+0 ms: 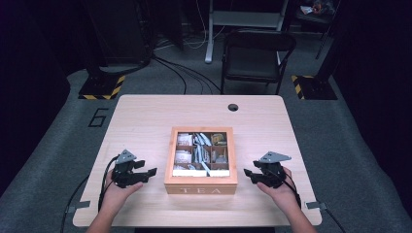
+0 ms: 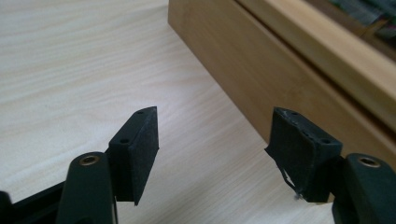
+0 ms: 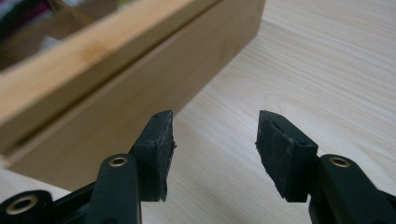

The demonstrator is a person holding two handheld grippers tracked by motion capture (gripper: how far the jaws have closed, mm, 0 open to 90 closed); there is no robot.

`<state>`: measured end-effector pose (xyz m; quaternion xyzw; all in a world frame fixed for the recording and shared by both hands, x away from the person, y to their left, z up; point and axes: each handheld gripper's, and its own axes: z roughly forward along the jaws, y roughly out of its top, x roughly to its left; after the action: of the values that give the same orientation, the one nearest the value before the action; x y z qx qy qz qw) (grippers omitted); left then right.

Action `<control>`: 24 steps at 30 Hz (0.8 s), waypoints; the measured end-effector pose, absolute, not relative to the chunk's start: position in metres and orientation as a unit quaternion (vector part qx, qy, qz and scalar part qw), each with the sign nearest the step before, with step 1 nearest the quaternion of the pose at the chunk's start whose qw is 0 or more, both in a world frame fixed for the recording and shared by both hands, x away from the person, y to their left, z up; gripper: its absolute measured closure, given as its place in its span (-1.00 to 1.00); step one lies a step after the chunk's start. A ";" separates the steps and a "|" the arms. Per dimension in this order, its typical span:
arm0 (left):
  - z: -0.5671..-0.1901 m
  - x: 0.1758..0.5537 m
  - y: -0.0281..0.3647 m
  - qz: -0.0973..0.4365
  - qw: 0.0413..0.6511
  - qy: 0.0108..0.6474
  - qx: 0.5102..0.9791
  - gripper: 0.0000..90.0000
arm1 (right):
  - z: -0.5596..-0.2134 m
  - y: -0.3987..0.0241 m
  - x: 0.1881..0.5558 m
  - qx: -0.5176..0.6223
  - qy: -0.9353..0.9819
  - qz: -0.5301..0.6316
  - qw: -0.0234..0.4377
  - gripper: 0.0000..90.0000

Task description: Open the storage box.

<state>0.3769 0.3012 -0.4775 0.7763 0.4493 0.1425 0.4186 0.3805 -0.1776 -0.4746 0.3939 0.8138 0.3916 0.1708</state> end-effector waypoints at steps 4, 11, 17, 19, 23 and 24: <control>-0.465 0.373 0.295 0.137 0.423 0.438 0.781 -0.21 | -0.461 -0.175 0.376 0.385 0.818 0.394 0.168 0.01; -0.449 0.365 0.288 0.132 0.428 0.417 0.791 -0.20 | -0.443 -0.171 0.364 0.367 0.821 0.412 0.147 -0.01; -0.442 0.356 0.285 0.132 0.432 0.396 0.799 -0.20 | -0.440 -0.165 0.354 0.344 0.828 0.420 0.141 -0.02; -0.440 0.353 0.284 0.130 0.434 0.389 0.802 -0.20 | -0.439 -0.163 0.351 0.336 0.829 0.424 0.139 -0.03; -0.439 0.346 0.280 0.124 0.439 0.372 0.808 -0.19 | -0.438 -0.160 0.345 0.328 0.833 0.425 0.134 -0.05; -0.440 0.345 0.280 0.123 0.439 0.370 0.809 -0.19 | -0.438 -0.160 0.344 0.328 0.833 0.426 0.133 -0.05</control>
<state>0.3451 0.2797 -0.4397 0.8093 0.3701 0.1233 0.4392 0.3444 -0.1600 -0.4385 0.3279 0.8328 0.4257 0.1329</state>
